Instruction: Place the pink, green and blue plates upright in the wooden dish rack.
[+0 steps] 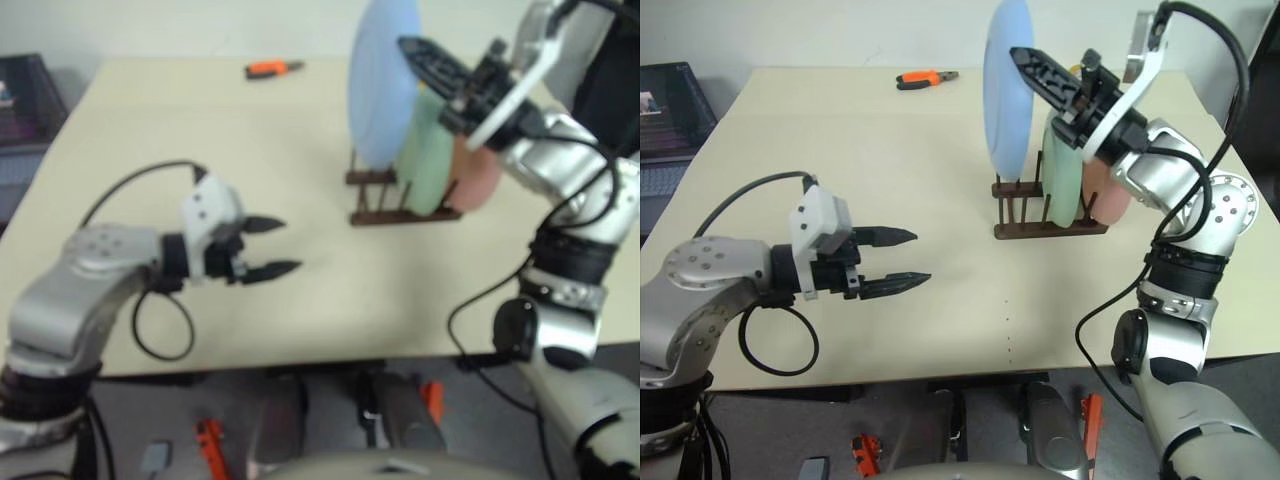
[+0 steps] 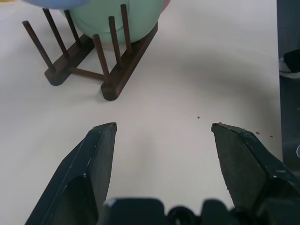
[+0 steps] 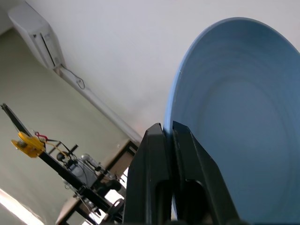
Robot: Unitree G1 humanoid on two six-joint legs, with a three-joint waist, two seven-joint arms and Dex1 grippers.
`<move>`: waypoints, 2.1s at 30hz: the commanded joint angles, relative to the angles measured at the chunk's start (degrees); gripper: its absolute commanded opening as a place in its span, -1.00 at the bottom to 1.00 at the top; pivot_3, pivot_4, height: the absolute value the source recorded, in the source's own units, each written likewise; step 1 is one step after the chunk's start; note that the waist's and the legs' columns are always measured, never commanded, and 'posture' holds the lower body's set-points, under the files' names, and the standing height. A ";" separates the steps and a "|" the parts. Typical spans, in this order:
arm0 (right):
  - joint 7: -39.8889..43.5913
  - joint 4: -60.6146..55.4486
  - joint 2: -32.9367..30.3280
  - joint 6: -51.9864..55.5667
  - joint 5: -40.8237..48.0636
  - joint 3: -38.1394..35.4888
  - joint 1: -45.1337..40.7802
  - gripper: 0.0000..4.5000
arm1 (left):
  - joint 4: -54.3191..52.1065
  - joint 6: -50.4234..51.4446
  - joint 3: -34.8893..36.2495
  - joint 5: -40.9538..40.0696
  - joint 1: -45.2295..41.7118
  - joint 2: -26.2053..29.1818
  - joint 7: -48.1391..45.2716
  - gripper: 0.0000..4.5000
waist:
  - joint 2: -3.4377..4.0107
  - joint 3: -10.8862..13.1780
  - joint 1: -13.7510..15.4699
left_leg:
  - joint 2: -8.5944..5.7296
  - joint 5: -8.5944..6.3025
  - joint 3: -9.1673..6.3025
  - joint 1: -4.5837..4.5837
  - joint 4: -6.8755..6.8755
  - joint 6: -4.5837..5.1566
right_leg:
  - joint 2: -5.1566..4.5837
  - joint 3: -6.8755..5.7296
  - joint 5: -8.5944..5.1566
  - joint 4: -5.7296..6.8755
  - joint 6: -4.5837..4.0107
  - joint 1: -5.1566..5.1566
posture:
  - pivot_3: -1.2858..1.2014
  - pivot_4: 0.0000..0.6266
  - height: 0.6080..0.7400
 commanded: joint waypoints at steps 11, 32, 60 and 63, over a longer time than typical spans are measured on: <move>1.04 -1.84 -2.96 -1.50 -0.22 1.68 2.17 -0.99 | -2.14 -0.20 1.45 -1.50 0.45 1.16 0.73 0.58 | 0.00 0.00 -0.03 | 0.00 0.00 0.01 0.00 -0.01 0.00 | 0.01 0.00 0.00 -0.01 -0.01 -0.01 | 0.03 -0.52 1.00; 4.34 0.78 -3.73 -2.24 -7.93 3.78 1.72 0.08 | -2.34 0.17 1.43 -1.77 0.31 1.16 1.45 0.58 | 0.00 0.00 -0.01 | -0.01 0.00 0.00 -0.03 -0.02 0.00 | 0.00 -0.01 -0.01 -0.04 -0.01 -0.02 | 0.03 -0.52 1.00; 46.49 -11.31 -39.58 -6.19 -24.68 8.56 6.82 0.71 | 1.46 -0.30 15.40 -5.40 3.06 7.78 -4.01 0.58 | -0.02 0.01 1.11 | -0.05 -0.03 0.01 -0.31 -0.07 -0.01 | -0.18 -0.17 -0.32 -0.20 -0.48 -0.24 | 0.03 -0.52 1.00; 56.86 -8.85 -47.55 -13.77 -32.55 10.73 13.42 0.71 | 5.06 -0.35 22.84 -7.10 4.26 11.12 -7.66 0.58 | 0.00 0.02 1.19 | -0.06 -0.05 0.02 -0.30 -0.05 -0.05 | -0.25 -0.19 -0.35 -0.19 -0.53 -0.27 | 0.03 -0.52 1.00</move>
